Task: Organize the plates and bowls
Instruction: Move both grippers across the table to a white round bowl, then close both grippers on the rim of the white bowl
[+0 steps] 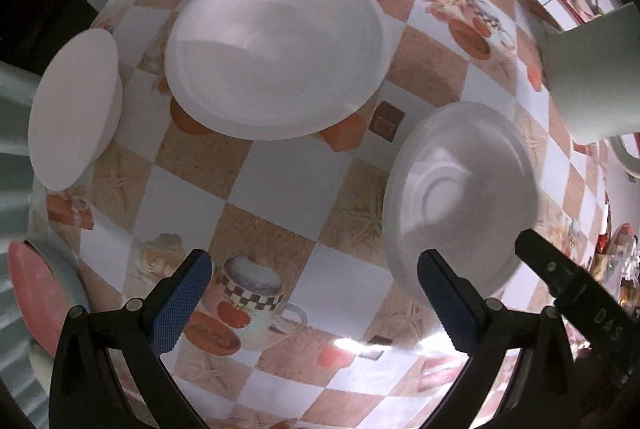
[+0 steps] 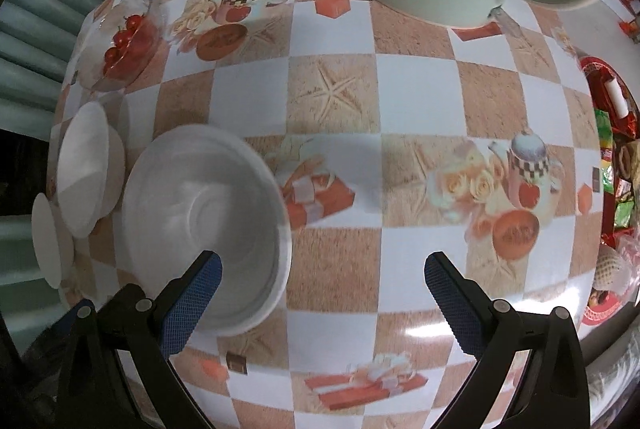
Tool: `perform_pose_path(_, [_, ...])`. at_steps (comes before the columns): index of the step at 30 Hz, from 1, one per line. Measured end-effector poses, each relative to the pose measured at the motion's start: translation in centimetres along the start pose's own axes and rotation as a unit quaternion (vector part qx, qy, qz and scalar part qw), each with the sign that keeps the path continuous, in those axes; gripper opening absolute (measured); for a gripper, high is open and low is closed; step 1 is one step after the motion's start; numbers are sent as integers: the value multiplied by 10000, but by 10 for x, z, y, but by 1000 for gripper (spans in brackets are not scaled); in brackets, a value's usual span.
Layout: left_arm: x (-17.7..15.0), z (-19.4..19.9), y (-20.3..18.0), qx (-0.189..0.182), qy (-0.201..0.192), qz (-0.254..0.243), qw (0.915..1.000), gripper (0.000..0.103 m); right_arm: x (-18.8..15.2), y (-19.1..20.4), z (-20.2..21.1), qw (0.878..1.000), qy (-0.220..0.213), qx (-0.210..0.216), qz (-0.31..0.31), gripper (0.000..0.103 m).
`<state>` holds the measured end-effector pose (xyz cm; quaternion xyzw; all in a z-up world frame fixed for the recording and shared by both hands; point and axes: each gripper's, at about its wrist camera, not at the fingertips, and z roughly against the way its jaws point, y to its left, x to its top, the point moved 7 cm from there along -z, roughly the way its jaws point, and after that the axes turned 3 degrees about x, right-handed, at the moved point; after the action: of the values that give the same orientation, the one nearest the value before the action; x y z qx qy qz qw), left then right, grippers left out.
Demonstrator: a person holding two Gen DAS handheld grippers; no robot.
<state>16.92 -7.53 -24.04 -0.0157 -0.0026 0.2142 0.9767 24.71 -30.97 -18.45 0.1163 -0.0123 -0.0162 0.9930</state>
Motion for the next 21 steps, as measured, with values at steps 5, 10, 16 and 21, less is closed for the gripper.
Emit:
perform_pose_path(5, [3, -16, -4, 39, 105, 109, 9999, 95, 10, 5, -16, 9997, 78, 7, 234, 102])
perform_pose_path(10, [9, -31, -14, -138, 237, 85, 9996, 79, 18, 13, -36, 9987, 217, 67, 463, 102])
perform_pose_path(16, [14, -43, -24, -205, 203, -49, 9996, 68, 23, 24, -43, 9973, 198, 184, 687, 65])
perform_pose_path(21, [19, -43, -33, -238, 33, -322, 9992, 62, 25, 40, -44, 9959, 146, 264, 856, 49])
